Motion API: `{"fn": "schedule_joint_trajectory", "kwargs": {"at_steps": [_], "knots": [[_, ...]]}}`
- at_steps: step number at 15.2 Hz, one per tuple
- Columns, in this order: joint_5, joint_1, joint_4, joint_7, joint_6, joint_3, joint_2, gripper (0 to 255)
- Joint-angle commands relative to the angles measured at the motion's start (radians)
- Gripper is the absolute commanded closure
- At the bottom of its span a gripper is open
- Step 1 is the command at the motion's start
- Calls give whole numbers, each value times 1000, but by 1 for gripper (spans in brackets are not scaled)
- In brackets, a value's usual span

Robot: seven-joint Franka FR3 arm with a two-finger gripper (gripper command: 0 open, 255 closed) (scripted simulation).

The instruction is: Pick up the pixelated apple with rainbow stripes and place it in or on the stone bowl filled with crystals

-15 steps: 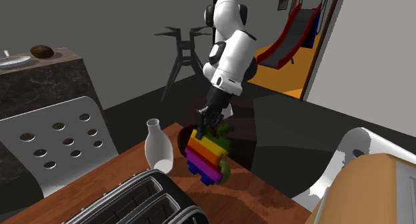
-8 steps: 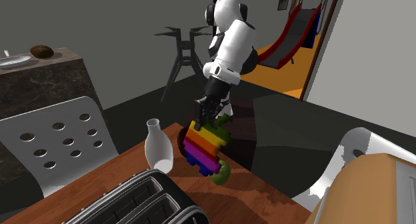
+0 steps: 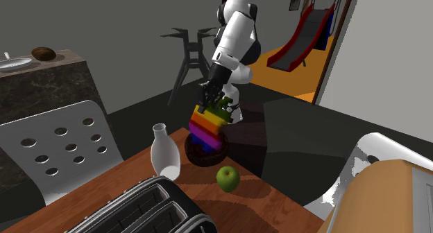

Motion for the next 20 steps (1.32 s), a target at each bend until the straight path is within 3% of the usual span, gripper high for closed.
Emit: {"fn": "schedule_joint_trajectory", "kwargs": {"at_steps": [1, 7, 20], "knots": [[9, 3, -72, -27, -3, -21, -84, 255], [27, 12, -246, -135, -77, -96, -359, 255], [-35, -25, -393, -58, 103, -90, -320, 255]]}}
